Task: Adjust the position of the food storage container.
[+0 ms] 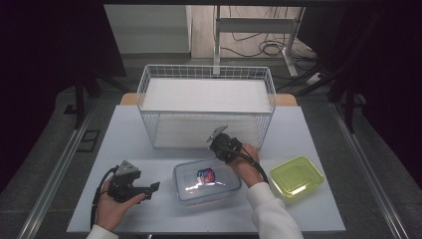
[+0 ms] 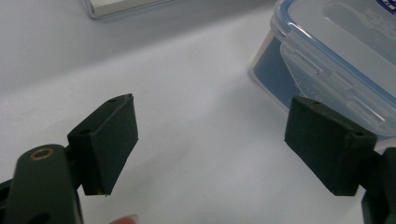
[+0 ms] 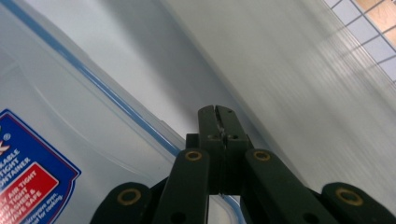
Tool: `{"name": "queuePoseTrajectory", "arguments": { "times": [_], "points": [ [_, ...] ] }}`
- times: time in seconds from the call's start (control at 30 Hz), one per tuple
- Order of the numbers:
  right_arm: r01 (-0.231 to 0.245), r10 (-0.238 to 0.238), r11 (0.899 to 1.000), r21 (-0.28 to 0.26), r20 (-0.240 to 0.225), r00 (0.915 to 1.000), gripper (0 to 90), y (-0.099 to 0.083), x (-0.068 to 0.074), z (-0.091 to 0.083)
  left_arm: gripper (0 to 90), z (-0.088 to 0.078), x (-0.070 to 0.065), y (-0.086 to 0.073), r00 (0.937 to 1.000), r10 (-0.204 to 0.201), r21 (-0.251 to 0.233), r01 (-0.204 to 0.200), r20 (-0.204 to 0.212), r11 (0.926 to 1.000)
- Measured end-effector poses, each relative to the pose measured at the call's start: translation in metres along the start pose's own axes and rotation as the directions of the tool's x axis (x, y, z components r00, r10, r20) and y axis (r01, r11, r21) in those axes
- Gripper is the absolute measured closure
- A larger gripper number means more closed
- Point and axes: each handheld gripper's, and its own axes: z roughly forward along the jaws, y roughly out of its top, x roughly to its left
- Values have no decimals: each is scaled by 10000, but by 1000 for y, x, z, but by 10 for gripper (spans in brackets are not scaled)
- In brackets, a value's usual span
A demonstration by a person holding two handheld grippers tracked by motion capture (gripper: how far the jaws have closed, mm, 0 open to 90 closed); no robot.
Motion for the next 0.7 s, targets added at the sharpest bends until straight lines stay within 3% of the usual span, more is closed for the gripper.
{"name": "queuePoseTrajectory", "arguments": {
  "times": [0.37,0.63,0.7],
  "points": [
    [-140,140,9999,-10,-92,9999,897,-22,6,-16,170,1,-3,0,10000,41,47,-41,-4,10000],
    [-322,319,9994,-143,-171,9993,896,-27,6,-18,171,2,-5,1,9999,113,78,-113,54,9999],
    [-519,512,9976,-450,-162,9986,895,-28,5,-20,171,2,-5,1,9999,36,38,-36,117,10000]
  ]
}}
